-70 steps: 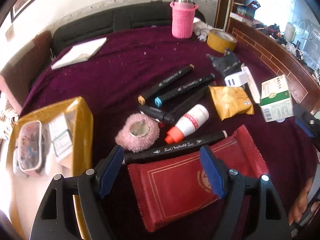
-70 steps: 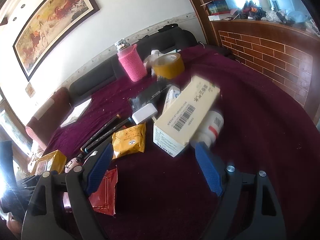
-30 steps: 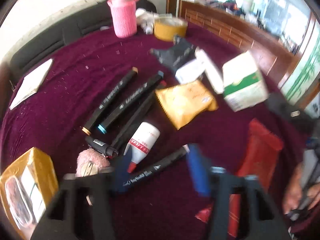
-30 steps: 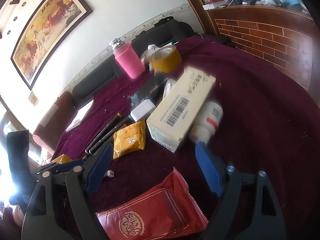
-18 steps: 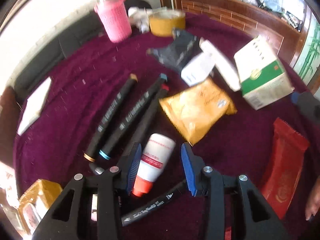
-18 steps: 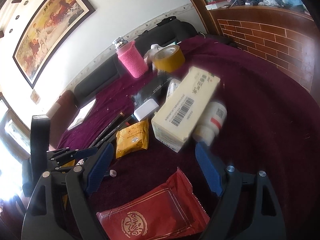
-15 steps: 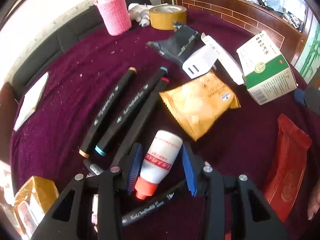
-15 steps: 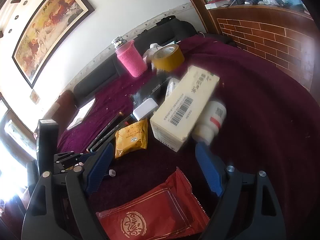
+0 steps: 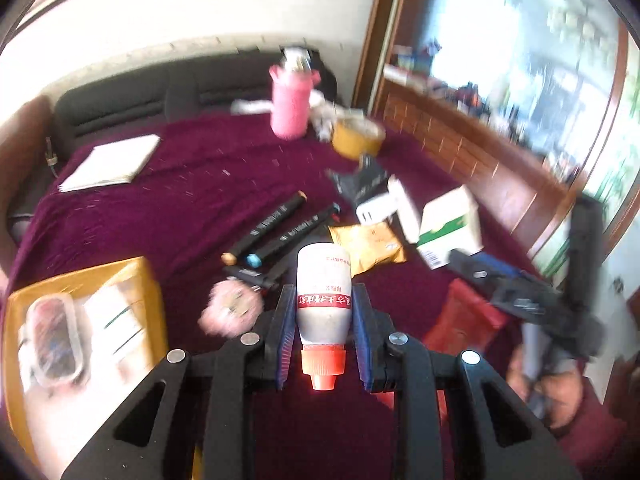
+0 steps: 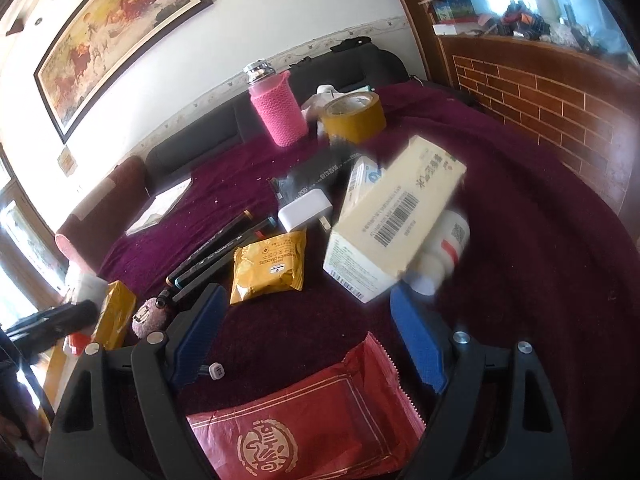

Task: Organize objects
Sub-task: 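Grasp the black marker with the right gripper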

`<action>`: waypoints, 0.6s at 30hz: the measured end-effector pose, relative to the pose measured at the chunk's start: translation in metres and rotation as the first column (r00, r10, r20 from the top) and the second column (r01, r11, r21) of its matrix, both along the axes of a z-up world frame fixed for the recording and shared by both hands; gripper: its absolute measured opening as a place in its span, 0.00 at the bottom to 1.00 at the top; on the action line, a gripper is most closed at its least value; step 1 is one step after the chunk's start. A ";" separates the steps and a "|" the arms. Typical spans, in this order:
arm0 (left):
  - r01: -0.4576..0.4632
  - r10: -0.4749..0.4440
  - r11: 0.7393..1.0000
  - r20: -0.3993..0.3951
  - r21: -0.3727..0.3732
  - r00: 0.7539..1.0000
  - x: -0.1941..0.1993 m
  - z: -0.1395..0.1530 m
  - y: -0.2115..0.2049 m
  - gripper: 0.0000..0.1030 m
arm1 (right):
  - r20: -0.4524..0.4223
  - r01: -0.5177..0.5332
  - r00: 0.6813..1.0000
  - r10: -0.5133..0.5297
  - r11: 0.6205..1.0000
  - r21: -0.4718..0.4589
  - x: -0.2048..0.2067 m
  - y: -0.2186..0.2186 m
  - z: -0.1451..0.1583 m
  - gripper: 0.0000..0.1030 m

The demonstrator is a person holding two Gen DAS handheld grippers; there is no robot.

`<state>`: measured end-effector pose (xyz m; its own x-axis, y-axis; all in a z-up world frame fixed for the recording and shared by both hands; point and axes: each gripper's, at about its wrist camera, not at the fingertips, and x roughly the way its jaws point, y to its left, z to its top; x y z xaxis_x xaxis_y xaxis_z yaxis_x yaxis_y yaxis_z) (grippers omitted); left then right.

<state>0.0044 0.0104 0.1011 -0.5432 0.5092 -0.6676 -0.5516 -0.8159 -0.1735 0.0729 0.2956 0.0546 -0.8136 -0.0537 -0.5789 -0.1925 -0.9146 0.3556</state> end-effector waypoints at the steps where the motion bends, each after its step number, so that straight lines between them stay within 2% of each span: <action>1: -0.008 0.008 1.000 -0.001 0.025 1.000 0.008 0.004 -0.013 0.22 | 0.013 -0.026 1.000 0.026 1.000 0.015 -0.002 -0.008 0.003 0.82; 3: -0.034 0.034 0.998 0.009 0.056 0.999 0.024 0.010 -0.039 0.22 | 0.052 -0.160 0.986 0.160 0.987 0.006 -0.011 -0.030 0.012 0.82; 4: -0.050 0.049 0.997 0.009 0.062 0.999 0.031 0.011 -0.051 0.22 | 0.082 -0.273 0.959 0.272 0.962 0.004 -0.019 -0.048 0.016 0.82; 6: -0.091 0.091 0.993 0.009 0.070 0.996 0.043 0.009 -0.077 0.22 | 0.186 -0.492 0.856 0.482 0.870 0.013 -0.041 -0.090 0.018 0.82; 7: -0.115 0.114 0.991 0.006 0.072 0.993 0.050 0.009 -0.088 0.22 | 0.240 -0.560 0.810 0.535 0.828 0.042 -0.050 -0.110 0.016 0.82; 8: -0.138 0.138 0.987 0.006 0.080 0.990 0.055 0.006 -0.099 0.22 | 0.279 -0.597 0.786 0.551 0.794 0.114 -0.056 -0.130 0.013 0.82; 10: -0.178 0.176 0.979 0.037 0.100 0.984 0.062 -0.002 -0.122 0.22 | 0.352 -0.638 0.761 0.545 0.726 0.256 -0.069 -0.162 0.004 0.81; 12: -0.222 0.217 0.970 0.054 0.102 0.975 0.071 -0.009 -0.143 0.22 | 0.417 -0.681 0.725 0.548 0.662 0.314 -0.081 -0.186 -0.009 0.78; 13: -0.236 0.231 0.966 0.063 0.101 0.971 0.073 -0.013 -0.150 0.22 | 0.437 -0.695 0.712 0.550 0.642 0.323 -0.084 -0.192 -0.014 0.71; 15: -0.268 0.262 0.958 0.071 0.104 0.962 0.079 -0.018 -0.167 0.22 | 0.496 -0.730 0.667 0.556 0.621 0.285 -0.093 -0.200 -0.028 0.37; 17: -0.287 0.280 0.951 0.074 0.112 0.957 0.081 -0.022 -0.178 0.22 | 0.495 -0.727 0.663 0.562 0.640 0.247 -0.095 -0.196 -0.029 0.20; 18: -0.295 0.287 0.948 0.076 0.120 0.955 0.081 -0.023 -0.183 0.22 | 0.493 -0.719 0.666 0.559 0.657 0.227 -0.093 -0.193 -0.029 0.19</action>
